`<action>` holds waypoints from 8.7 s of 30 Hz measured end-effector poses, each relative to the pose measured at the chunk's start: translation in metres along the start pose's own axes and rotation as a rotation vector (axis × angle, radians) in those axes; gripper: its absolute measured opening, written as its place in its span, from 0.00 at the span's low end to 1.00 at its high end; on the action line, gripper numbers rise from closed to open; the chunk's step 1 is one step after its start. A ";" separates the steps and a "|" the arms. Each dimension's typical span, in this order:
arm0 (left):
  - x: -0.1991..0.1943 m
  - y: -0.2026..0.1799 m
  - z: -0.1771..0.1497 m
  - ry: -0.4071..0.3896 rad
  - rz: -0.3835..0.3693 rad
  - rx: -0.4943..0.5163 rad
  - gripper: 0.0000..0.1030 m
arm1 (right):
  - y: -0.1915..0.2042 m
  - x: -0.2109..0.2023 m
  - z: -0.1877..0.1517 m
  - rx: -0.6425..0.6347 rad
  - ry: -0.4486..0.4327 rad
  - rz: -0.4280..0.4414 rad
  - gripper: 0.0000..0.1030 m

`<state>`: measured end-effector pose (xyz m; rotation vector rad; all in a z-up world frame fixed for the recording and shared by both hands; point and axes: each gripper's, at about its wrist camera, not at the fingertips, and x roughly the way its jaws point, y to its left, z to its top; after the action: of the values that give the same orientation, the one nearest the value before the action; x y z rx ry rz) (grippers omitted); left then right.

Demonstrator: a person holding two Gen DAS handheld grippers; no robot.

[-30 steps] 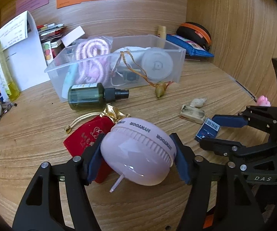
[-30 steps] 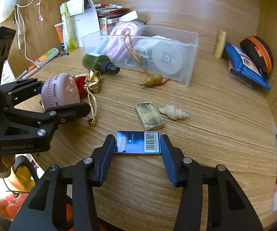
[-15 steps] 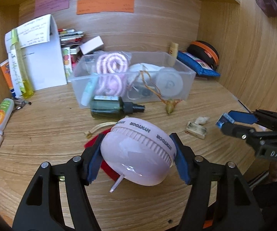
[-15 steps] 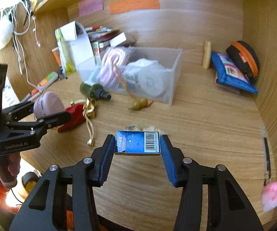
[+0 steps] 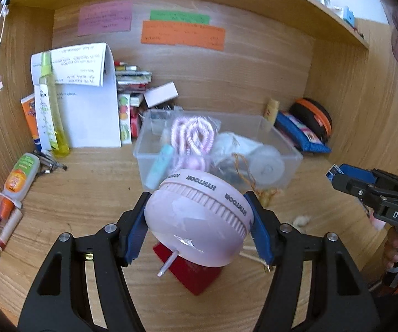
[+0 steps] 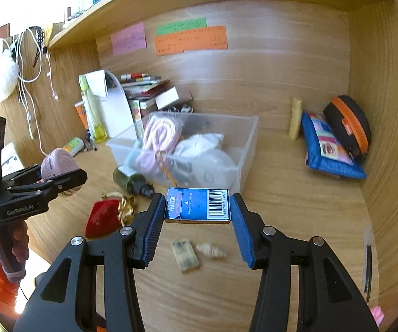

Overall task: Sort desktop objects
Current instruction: 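Lift and carry the pink fan and blue card over the clear box, then open both grippers to drop the pink fan and blue card into the box, then move both grippers back toward the red pouch and the small shell, then grasp the red velvet pouch with the left gripper while the right grasps the small shell, then lift and carry the red pouch and shell over the clear box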

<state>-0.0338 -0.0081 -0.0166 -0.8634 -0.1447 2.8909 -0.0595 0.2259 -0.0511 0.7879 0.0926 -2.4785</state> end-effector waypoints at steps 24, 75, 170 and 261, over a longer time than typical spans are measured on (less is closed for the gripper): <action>0.038 0.017 0.071 -0.057 -0.004 -0.044 0.63 | -0.002 0.067 0.070 -0.016 -0.003 0.092 0.43; 0.083 0.023 0.075 0.033 0.033 -0.050 0.86 | 0.002 0.106 0.074 -0.029 0.060 0.072 0.74; 0.065 0.012 -0.040 0.215 0.071 -0.057 0.22 | -0.022 0.068 -0.038 -0.008 0.317 -0.003 0.13; 0.037 -0.041 0.056 0.063 -0.158 0.045 0.22 | -0.033 0.027 -0.035 -0.024 0.243 0.000 0.17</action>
<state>-0.0915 0.0347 0.0153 -0.8917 -0.1347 2.7072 -0.0771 0.2492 -0.0986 1.0747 0.2094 -2.3671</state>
